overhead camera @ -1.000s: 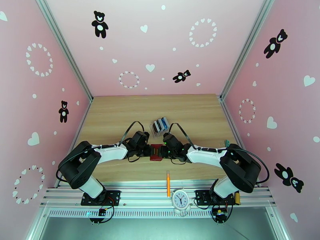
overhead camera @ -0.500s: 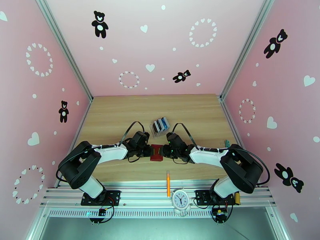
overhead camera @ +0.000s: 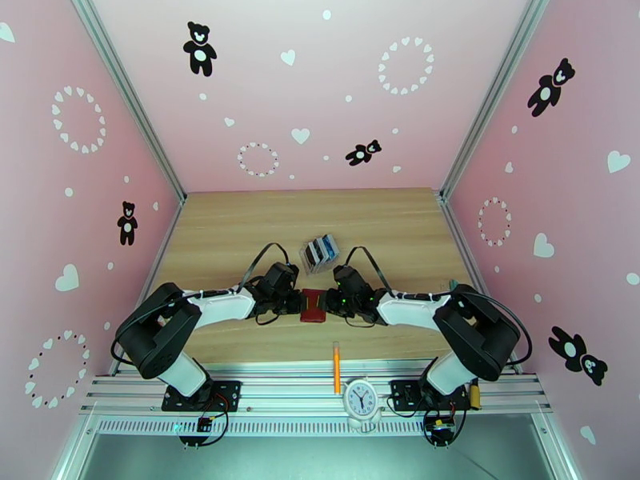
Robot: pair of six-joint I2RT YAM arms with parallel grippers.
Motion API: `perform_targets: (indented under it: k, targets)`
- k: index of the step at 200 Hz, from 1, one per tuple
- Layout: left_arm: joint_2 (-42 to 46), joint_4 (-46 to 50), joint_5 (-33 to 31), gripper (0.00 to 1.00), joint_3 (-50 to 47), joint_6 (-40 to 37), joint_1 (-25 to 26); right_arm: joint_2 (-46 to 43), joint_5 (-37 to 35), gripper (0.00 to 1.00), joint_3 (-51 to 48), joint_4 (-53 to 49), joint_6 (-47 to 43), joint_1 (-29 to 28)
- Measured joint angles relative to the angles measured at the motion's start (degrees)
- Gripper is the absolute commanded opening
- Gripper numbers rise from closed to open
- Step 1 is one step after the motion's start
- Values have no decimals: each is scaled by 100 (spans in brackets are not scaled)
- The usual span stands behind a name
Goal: Put the credit cards into the card holder
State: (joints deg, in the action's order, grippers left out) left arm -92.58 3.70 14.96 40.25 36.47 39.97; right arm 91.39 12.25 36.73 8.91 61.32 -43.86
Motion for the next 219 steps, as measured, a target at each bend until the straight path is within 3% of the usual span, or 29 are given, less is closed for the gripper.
perform_targets:
  k: [78, 176, 219]
  targets:
    - [0, -4, -4, 18, -2, -24, 0, 105, 107, 36, 0, 160, 109, 4]
    - [26, 94, -50, 25, 35, -87, 0, -195, 192, 36, -11, 179, 177, 7]
    - [160, 407, -96, 37, 116, -175, 0, -195, 328, 36, -11, 374, 271, 7]
